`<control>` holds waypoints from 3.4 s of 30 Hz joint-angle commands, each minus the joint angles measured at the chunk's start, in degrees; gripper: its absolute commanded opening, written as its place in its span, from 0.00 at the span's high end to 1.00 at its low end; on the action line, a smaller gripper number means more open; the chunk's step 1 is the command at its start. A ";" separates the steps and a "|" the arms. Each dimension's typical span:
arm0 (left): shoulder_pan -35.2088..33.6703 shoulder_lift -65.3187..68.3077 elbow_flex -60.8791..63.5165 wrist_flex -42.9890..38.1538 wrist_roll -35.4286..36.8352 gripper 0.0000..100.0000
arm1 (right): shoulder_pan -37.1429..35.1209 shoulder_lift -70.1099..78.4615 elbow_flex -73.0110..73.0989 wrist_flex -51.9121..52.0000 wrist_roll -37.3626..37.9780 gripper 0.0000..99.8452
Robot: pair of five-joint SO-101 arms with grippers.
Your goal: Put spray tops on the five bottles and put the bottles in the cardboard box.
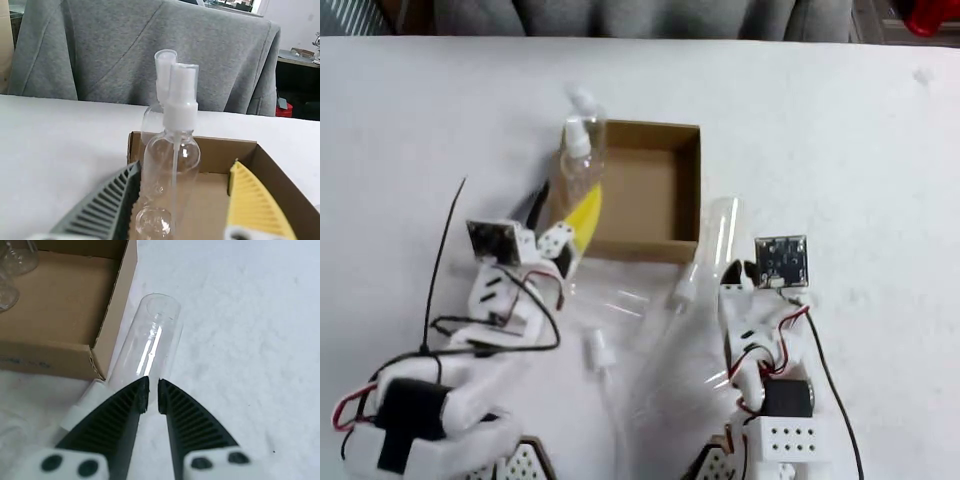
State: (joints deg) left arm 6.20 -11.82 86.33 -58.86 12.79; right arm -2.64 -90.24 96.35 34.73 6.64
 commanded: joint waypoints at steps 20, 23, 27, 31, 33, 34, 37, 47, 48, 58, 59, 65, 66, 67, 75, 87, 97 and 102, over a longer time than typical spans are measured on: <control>-0.04 -20.00 8.35 15.12 -0.62 0.93 | -0.13 -0.75 0.79 0.31 6.68 0.99; -0.13 -25.89 8.26 25.23 -0.62 0.96 | -0.13 -0.75 0.79 0.31 6.77 0.99; -0.22 -36.53 6.42 41.41 -0.62 0.98 | -0.13 -0.75 0.79 0.31 6.77 0.99; -0.22 -47.87 0.70 63.38 -0.35 0.98 | -0.22 -0.75 0.79 0.22 6.77 0.99; -0.22 -53.14 -3.25 74.73 -0.35 0.98 | -0.22 -0.75 0.79 0.13 6.77 0.99; -0.22 -55.52 -5.19 80.00 -0.35 0.98 | -0.22 -0.75 0.79 0.13 6.77 0.99; 0.22 -61.93 -10.37 94.07 -0.26 0.98 | -0.22 -0.75 0.79 0.13 6.77 0.99; 0.31 -68.26 -28.92 123.34 3.87 0.98 | -0.40 -0.75 0.79 0.04 6.86 0.99; 0.40 -68.26 -30.51 123.87 5.27 0.98 | -0.48 -0.75 0.79 0.04 6.86 0.99; 4.62 -46.29 -41.67 124.31 15.03 0.98 | -0.48 -0.75 0.79 0.04 6.86 0.99; 5.41 -42.59 -42.90 124.31 15.82 0.98 | -0.48 -0.75 0.79 0.04 6.86 0.99; 9.19 -29.76 -47.82 123.87 27.87 0.97 | -0.31 -0.75 0.79 -0.04 6.86 0.99; 9.19 -29.32 -48.70 123.96 29.98 0.97 | -0.31 -0.75 0.79 -0.04 6.86 0.99; 9.63 -29.23 -49.05 124.22 31.56 0.95 | -0.31 -0.75 0.79 -0.04 6.86 0.99; 10.68 -26.86 -47.47 131.08 37.45 0.75 | -0.22 -0.75 0.79 -0.04 6.86 0.99; 10.68 -12.70 -45.54 125.80 37.63 0.77 | -0.13 -0.75 0.79 -0.04 6.86 0.99; 10.33 -3.74 -45.80 122.64 37.45 0.79 | -0.13 -0.75 0.79 -0.13 6.86 0.99; 10.24 0.22 -45.54 117.98 37.45 0.79 | -0.04 -0.75 0.79 -0.13 6.86 0.99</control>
State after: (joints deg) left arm 16.13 -13.67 41.41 62.37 49.63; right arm -2.64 -90.24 96.35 34.73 12.79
